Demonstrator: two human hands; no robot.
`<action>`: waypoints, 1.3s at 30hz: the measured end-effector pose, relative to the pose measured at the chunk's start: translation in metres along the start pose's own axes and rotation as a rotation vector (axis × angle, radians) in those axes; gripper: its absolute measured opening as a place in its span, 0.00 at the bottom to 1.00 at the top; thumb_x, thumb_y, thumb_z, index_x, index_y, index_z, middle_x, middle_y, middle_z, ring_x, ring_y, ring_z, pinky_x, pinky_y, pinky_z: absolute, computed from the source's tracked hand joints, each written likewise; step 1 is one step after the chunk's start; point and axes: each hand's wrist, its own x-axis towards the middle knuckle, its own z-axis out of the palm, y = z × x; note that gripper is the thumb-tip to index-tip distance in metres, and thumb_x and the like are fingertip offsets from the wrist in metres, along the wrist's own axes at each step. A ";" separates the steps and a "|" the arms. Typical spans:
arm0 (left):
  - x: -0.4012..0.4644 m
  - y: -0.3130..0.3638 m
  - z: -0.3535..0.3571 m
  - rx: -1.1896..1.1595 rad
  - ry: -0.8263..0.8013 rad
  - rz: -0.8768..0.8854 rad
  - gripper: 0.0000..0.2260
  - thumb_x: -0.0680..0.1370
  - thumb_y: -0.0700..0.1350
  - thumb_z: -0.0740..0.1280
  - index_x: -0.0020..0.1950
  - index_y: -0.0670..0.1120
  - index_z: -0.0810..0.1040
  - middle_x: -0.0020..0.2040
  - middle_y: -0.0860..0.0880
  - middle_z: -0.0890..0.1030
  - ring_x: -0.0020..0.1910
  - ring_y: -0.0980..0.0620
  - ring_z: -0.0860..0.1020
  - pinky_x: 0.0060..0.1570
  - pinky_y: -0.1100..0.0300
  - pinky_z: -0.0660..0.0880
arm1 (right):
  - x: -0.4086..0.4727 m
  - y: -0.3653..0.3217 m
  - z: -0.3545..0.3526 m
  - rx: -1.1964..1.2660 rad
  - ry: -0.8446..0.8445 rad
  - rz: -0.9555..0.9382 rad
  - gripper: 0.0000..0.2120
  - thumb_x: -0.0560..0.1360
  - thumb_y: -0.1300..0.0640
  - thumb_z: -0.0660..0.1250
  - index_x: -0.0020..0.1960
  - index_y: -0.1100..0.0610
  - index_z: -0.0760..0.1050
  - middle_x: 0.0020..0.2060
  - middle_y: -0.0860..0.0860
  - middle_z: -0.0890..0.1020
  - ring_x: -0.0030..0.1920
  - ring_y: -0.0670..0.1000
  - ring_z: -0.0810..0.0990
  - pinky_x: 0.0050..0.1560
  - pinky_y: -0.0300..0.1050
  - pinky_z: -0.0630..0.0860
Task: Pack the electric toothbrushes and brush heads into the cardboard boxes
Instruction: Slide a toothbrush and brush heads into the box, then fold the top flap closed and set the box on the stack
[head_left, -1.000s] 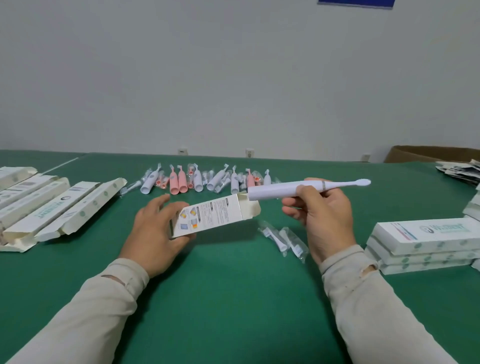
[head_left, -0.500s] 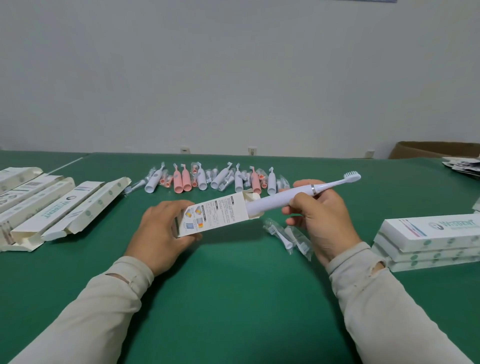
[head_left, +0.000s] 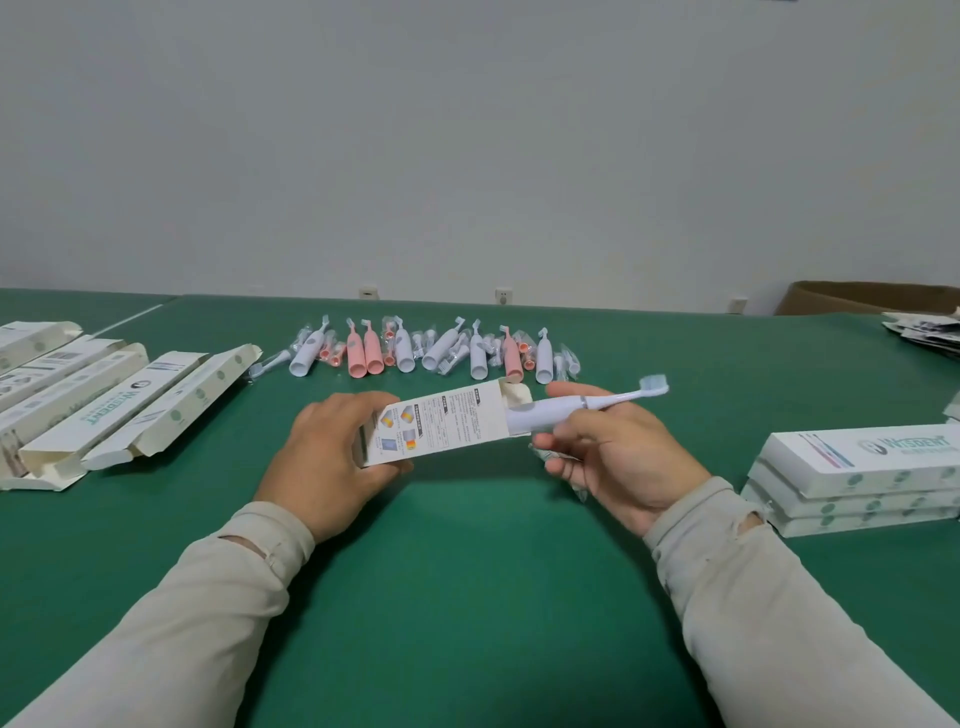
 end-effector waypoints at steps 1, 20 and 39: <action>0.001 -0.002 -0.001 0.014 0.012 -0.020 0.23 0.70 0.51 0.77 0.62 0.61 0.75 0.55 0.59 0.75 0.58 0.50 0.70 0.56 0.55 0.66 | 0.001 0.000 0.001 0.075 0.072 -0.007 0.10 0.76 0.71 0.63 0.55 0.62 0.76 0.41 0.58 0.83 0.34 0.50 0.81 0.32 0.43 0.79; 0.000 -0.001 0.000 -0.002 -0.005 -0.038 0.24 0.70 0.50 0.77 0.63 0.60 0.75 0.55 0.57 0.75 0.59 0.48 0.70 0.58 0.53 0.68 | 0.003 0.008 -0.002 -0.754 0.153 -0.506 0.11 0.78 0.62 0.68 0.48 0.45 0.81 0.41 0.38 0.81 0.34 0.37 0.74 0.39 0.27 0.69; 0.001 0.000 0.000 0.028 -0.036 -0.049 0.33 0.68 0.58 0.77 0.70 0.54 0.71 0.62 0.54 0.74 0.63 0.49 0.70 0.65 0.50 0.69 | -0.005 0.014 0.006 -0.769 -0.182 -0.405 0.15 0.80 0.59 0.67 0.52 0.37 0.79 0.46 0.40 0.85 0.38 0.46 0.84 0.46 0.39 0.78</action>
